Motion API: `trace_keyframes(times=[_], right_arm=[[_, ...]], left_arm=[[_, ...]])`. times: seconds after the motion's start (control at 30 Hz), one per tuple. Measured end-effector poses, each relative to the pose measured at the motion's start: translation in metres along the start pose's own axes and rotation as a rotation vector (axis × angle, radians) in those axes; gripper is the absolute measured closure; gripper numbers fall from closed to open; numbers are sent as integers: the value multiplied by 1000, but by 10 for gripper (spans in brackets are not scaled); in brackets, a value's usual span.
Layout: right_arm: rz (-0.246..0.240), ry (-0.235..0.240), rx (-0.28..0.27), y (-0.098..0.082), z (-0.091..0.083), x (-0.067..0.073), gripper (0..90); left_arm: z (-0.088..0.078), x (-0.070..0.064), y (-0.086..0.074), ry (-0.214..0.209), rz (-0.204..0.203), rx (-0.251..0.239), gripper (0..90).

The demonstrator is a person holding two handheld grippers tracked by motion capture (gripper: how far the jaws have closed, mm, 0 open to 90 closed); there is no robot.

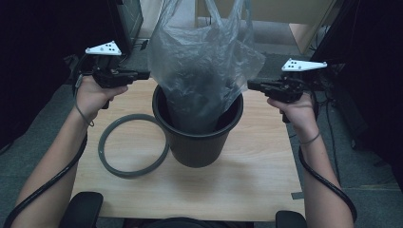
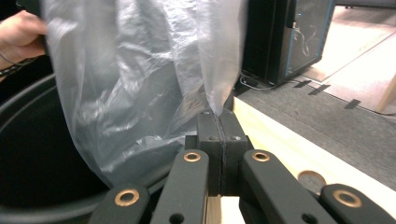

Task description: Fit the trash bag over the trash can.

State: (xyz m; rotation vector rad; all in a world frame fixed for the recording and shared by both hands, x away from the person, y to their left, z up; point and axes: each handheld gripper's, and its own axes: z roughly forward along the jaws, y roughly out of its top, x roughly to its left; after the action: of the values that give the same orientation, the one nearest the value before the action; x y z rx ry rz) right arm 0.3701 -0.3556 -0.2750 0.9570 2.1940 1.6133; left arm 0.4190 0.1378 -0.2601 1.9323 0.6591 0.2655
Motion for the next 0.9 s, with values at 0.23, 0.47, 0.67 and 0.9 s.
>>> trace_keyframes(times=[0.23, 0.47, 0.67, 0.9], right_arm=[[19, -22, 14, -9, -17, -9, 900], [30, -64, 24, -22, -31, -17, 900], [22, -69, 25, -29, -35, -18, 849], [-72, -29, 11, -25, -33, -11, 410]], left_arm=[[-12, 12, -21, 8, -53, 3, 900], [-21, 18, -35, 10, -88, -5, 900], [-22, 18, -39, -15, -96, -20, 900], [-23, 9, -31, -54, -37, -59, 668]])
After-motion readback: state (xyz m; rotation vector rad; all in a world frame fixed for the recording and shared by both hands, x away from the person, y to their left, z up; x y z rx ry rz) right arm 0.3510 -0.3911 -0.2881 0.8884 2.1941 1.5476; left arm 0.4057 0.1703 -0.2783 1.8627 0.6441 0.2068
